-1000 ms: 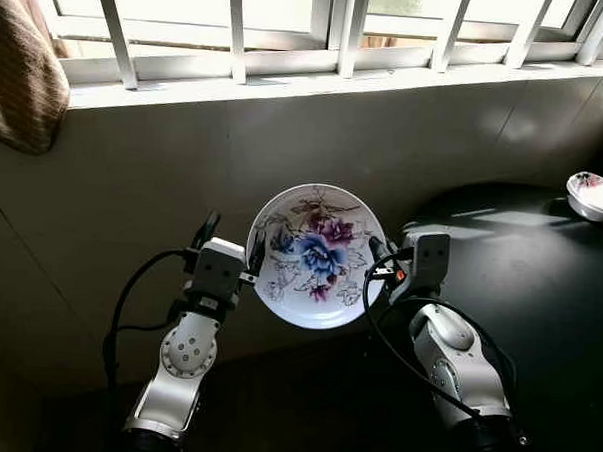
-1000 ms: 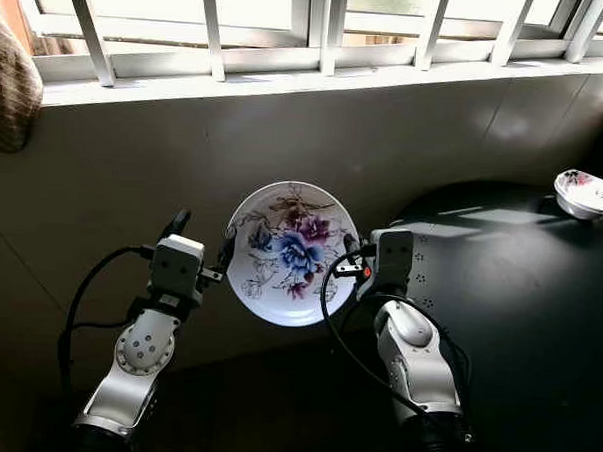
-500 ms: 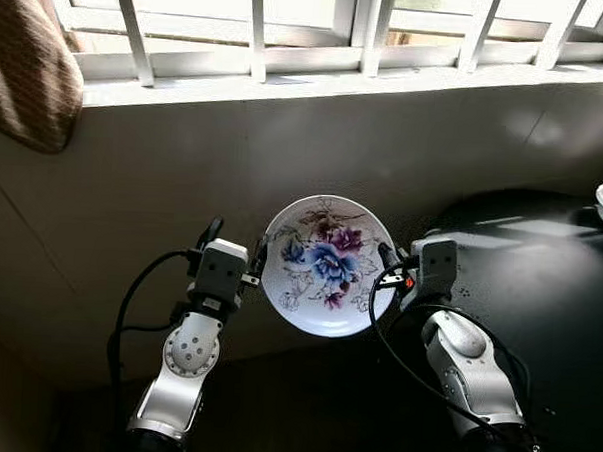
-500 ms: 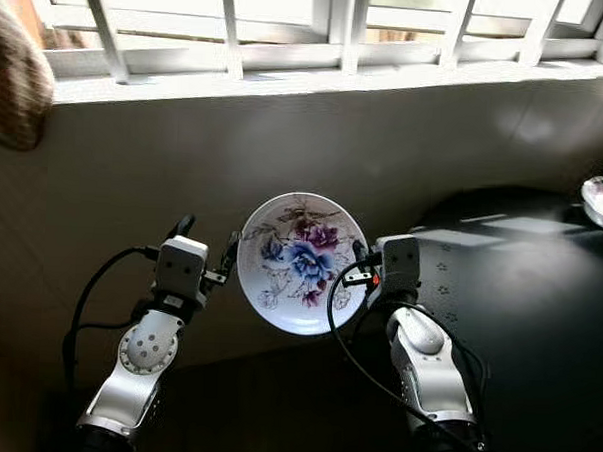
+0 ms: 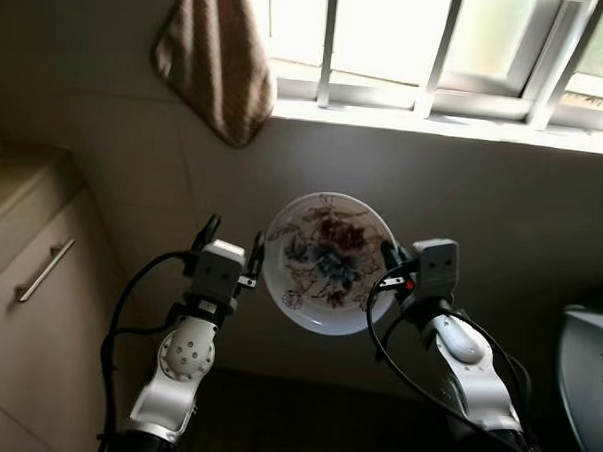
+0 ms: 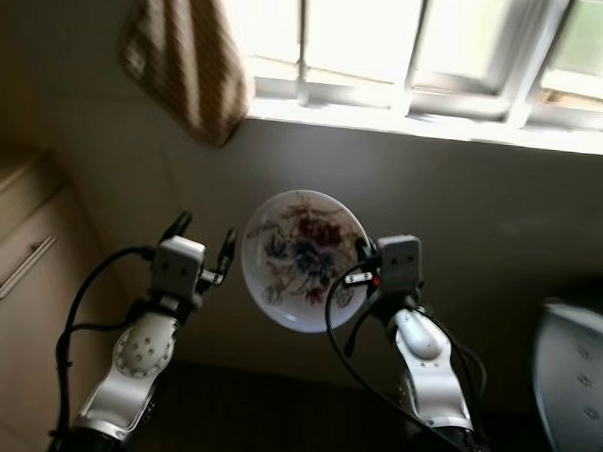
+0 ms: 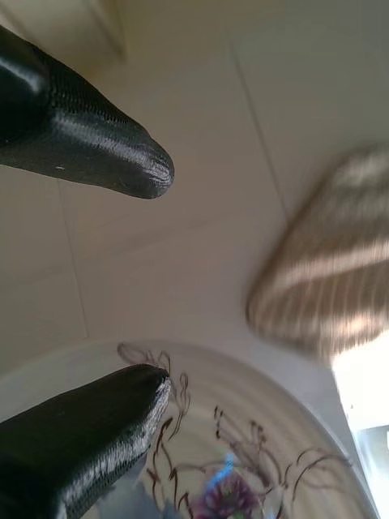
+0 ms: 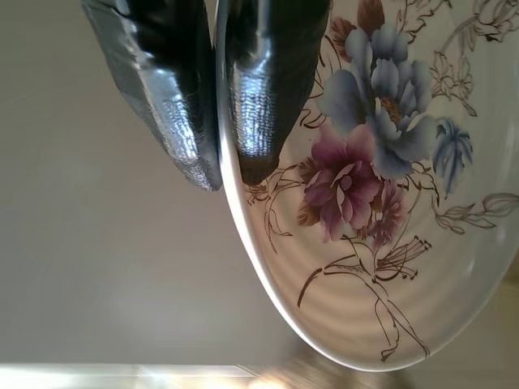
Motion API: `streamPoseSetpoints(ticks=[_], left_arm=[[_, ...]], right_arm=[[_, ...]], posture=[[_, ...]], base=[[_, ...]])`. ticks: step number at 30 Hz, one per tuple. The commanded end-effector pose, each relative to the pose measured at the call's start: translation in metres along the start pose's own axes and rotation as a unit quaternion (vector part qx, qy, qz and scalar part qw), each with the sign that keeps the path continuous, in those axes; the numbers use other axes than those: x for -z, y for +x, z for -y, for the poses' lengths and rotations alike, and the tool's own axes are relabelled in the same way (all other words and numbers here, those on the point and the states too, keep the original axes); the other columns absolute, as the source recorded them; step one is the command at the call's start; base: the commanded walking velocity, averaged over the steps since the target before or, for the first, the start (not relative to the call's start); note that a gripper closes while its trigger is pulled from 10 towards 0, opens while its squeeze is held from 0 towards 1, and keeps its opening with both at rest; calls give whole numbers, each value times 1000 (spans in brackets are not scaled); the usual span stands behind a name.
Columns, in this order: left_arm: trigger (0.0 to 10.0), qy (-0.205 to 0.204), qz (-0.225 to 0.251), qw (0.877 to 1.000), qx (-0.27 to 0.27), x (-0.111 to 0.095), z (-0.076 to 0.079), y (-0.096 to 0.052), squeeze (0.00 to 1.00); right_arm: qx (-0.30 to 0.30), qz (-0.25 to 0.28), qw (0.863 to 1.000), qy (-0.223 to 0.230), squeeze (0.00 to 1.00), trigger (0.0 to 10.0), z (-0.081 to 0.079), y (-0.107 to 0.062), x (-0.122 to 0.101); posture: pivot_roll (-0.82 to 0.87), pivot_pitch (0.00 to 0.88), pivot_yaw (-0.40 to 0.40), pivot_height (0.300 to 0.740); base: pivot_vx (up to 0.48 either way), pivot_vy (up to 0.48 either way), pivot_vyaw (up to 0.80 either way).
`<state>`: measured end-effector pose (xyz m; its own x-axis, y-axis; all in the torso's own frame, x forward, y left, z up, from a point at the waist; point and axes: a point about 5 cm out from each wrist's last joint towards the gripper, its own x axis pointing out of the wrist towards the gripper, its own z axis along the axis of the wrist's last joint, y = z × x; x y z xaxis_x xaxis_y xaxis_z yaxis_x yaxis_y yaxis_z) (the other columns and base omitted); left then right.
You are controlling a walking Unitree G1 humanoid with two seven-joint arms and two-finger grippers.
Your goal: Kitchen organization
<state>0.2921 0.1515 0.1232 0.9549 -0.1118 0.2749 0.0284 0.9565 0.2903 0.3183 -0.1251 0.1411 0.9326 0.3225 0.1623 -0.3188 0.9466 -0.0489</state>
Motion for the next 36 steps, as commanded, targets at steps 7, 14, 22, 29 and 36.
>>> streamPoseSetpoints(ticks=[7,14,22,29,36], left_arm=[[10000,-4,32,999,-12,-12,3,6,0],[10000,-5,46,999,-18,-17,2,7,0],[10000,-5,54,998,-26,-20,0,9,0],[10000,-7,60,998,-33,-22,-2,9,0],[10000,-9,70,997,-38,-25,-4,10,0]], right_arm=[[11,83,994,-76,0,0,7,6,-31],[10,115,988,-105,0,0,4,8,-39],[18,134,982,-129,0,0,7,12,-46],[29,146,978,-144,0,0,10,15,-50],[39,163,974,-152,0,0,12,21,-58]], posture=[[46,0,-31,740],[46,0,-31,740],[48,0,-32,740],[49,0,-32,740],[49,0,-34,740]], base=[[0,0,800],[70,0,800],[292,0,800],[355,0,800],[469,0,800]])
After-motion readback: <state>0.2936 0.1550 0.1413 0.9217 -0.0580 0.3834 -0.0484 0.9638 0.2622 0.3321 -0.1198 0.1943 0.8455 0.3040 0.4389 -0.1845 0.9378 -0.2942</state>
